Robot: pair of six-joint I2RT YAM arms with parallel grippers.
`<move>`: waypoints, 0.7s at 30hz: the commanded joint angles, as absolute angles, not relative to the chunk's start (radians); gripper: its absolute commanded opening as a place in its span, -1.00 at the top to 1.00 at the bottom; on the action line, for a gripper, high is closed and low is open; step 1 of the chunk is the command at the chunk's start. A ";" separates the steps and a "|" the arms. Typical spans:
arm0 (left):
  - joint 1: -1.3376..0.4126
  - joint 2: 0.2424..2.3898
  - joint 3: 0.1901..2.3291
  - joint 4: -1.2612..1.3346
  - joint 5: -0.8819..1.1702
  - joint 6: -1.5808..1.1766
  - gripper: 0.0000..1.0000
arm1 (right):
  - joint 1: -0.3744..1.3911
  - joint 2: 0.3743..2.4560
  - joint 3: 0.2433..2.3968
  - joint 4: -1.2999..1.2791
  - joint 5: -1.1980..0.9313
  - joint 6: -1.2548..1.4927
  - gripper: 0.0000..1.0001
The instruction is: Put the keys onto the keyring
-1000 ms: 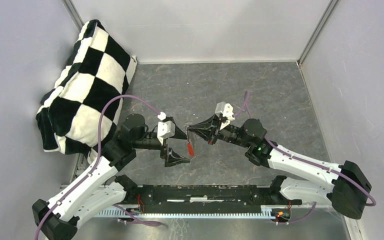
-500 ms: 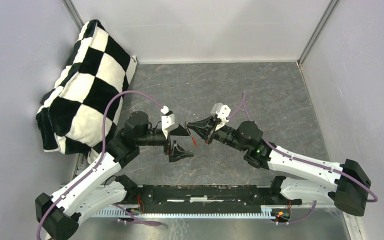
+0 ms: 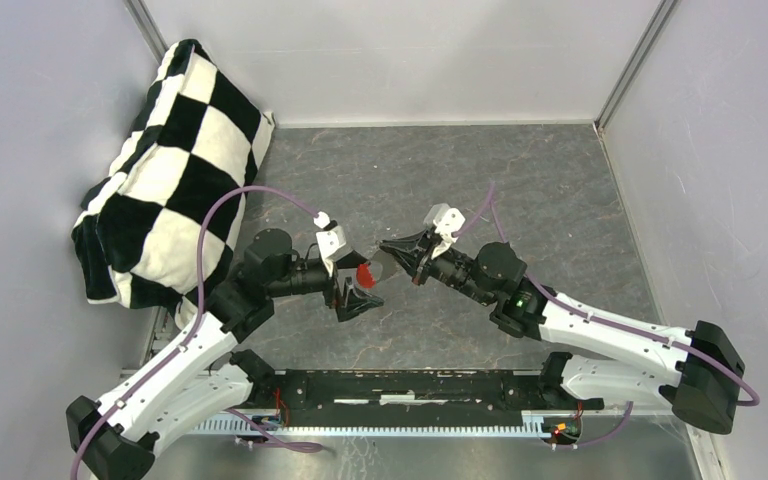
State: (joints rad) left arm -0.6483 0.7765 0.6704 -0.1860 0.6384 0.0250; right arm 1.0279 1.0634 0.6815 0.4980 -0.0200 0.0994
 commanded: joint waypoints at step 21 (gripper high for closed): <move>-0.650 0.816 0.680 -0.164 0.472 0.242 0.96 | 1.048 1.022 0.735 0.505 0.038 0.140 0.74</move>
